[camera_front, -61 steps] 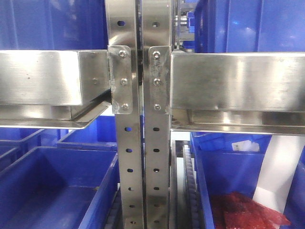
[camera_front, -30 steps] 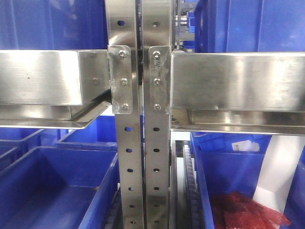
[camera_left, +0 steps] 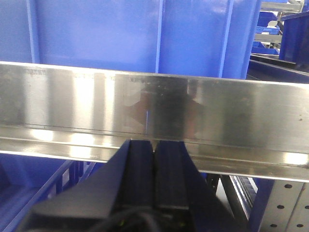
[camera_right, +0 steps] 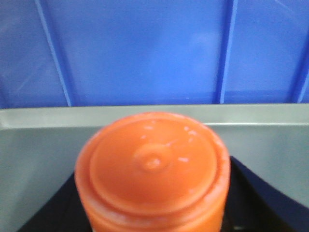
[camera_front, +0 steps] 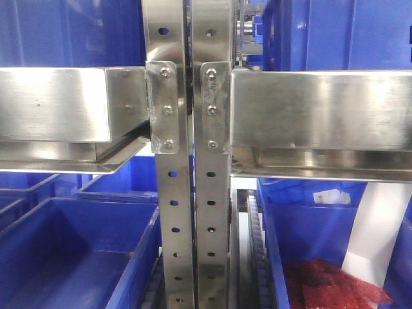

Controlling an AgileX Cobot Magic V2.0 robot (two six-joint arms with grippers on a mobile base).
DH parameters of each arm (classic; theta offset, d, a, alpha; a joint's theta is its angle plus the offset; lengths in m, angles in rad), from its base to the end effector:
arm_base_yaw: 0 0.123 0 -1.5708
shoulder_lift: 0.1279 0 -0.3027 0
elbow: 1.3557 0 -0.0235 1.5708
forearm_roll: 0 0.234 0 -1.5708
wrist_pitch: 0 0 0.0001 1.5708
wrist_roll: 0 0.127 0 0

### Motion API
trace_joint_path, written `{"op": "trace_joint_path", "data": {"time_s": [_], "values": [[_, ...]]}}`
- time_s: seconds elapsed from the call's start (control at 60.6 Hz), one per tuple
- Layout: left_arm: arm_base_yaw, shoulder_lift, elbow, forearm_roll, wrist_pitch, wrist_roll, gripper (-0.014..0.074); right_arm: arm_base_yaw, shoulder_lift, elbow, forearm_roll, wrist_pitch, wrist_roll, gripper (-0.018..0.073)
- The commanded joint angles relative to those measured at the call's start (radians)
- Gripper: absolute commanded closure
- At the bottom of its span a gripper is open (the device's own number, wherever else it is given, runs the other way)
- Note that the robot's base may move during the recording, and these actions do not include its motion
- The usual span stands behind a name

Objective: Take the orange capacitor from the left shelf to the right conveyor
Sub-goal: 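Close the right gripper around the orange cylinder and lift it, then hold the cylinder in the right gripper while the base turns away from the shelf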

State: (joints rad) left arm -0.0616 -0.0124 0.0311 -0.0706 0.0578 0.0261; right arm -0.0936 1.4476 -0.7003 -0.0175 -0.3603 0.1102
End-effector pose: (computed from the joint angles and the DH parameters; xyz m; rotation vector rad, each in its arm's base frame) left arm 0.0580 -0.0041 0.1986 0.0166 1.5605 -0.0867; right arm 0.3206 -0.0293 0.2632 0.1708 1.8628 0.0059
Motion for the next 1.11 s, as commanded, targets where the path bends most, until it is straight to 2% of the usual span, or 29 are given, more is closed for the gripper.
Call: {"op": "trace_joint_path", "data": {"time_s": [0.0,0.066,0.214,0.445,0.709,0.858,1.089], "values": [[0.000,-0.011,-0.005,-0.003,-0.090,-0.002,0.0723,-0.002,-0.031,-0.036,-0.016,-0.103,0.003,0.0370],[0.000,-0.011,-0.005,-0.003,-0.090,-0.002,0.0723,-0.002,-0.036,-0.043,-0.018,-0.099,0.003,0.0418],[0.000,-0.011,-0.005,-0.003,-0.090,-0.002,0.0723,-0.001,-0.099,-0.076,-0.036,-0.026,0.003,0.0415],[0.000,-0.011,-0.005,-0.003,-0.090,-0.002,0.0723,0.039,-0.336,-0.131,-0.044,0.233,0.003,0.0415],[0.000,-0.011,-0.005,-0.003,-0.090,-0.002,0.0723,0.176,-0.628,-0.126,-0.034,0.560,0.003,0.0415],[0.000,-0.011,-0.005,-0.003,-0.090,-0.002,0.0723,0.272,-0.780,-0.074,0.002,0.627,0.002,0.0415],[0.000,-0.011,-0.005,-0.003,-0.090,-0.002,0.0723,0.400,-1.000,0.056,0.003,0.684,0.002,0.0415]]}}
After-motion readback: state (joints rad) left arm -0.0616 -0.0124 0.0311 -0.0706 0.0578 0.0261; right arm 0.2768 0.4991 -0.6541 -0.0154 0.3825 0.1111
